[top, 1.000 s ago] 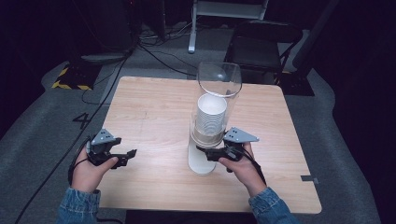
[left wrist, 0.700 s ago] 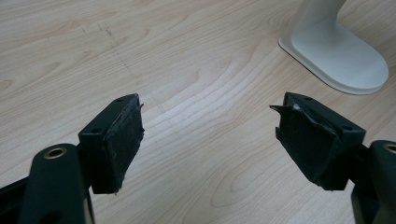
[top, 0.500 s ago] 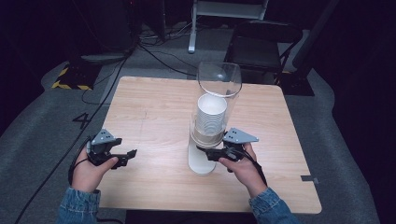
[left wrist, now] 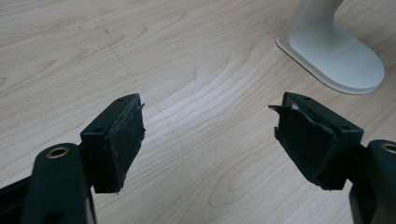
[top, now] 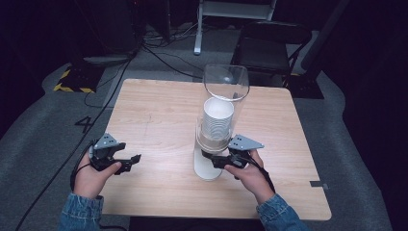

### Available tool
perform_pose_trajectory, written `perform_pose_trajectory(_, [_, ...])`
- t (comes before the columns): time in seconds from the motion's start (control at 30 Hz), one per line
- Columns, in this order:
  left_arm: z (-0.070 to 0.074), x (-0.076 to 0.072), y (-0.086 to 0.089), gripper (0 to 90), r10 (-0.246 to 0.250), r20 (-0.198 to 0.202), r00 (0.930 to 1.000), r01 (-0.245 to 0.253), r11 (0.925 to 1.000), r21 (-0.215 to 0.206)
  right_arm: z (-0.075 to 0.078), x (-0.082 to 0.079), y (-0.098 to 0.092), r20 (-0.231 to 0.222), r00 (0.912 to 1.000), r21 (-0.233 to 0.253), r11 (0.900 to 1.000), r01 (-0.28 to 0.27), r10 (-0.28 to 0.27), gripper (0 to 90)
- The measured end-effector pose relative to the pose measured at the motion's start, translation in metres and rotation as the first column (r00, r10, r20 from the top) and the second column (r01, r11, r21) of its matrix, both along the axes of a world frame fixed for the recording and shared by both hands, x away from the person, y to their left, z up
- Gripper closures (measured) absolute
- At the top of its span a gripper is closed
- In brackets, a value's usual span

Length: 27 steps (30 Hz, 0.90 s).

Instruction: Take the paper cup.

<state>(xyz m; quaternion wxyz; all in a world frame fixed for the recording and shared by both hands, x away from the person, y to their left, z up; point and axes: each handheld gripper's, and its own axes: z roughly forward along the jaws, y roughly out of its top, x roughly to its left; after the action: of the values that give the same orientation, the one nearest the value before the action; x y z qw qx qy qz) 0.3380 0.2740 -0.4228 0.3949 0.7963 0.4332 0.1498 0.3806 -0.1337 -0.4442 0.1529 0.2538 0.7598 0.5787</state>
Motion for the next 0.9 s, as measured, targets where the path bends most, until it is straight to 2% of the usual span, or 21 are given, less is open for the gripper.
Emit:
perform_pose_trajectory(0.37, [-0.001,0.000,-0.001,23.4,-0.003,-0.003,1.0000,0.003,1.0000,0.001,-0.001,-0.002,-0.001,-0.008,1.0000,-0.009,1.000,0.002,-0.002,36.1])
perform_pose_trajectory(0.43, [-0.001,0.000,-0.002,23.4,-0.004,-0.004,1.0000,0.004,1.0000,0.000,-0.002,-0.002,-0.002,-0.034,0.9994,-0.032,0.999,0.002,-0.004,36.9])
perform_pose_trajectory(0.47, [-0.001,0.000,-0.002,23.4,-0.004,-0.003,1.0000,0.004,1.0000,0.000,-0.004,-0.002,-0.002,-0.054,0.9985,-0.111,0.994,0.004,-0.010,37.4])
perform_pose_trajectory(0.5, [-0.001,0.000,-0.001,23.4,-0.005,-0.003,1.0000,0.005,1.0000,0.000,-0.010,-0.002,-0.002,-0.054,0.9983,-0.159,0.987,0.013,-0.022,37.4])
perform_pose_trajectory(0.57, [0.000,0.000,-0.001,23.4,-0.009,0.001,1.0000,0.009,1.0000,0.000,-0.020,-0.001,-0.002,-0.099,0.9951,-0.149,0.989,-0.014,-0.001,37.2])
perform_pose_trajectory(0.77, [-0.001,0.000,0.000,23.4,-0.008,-0.005,1.0000,0.008,0.9999,-0.007,-0.017,-0.001,-0.006,-0.073,0.9973,-0.150,0.989,-0.013,0.002,36.4])
perform_pose_trajectory(0.9, [-0.001,0.000,0.000,23.4,-0.008,-0.006,0.9999,0.008,0.9999,-0.006,-0.018,-0.002,-0.005,-0.078,0.9969,-0.162,0.987,-0.019,0.006,36.2])
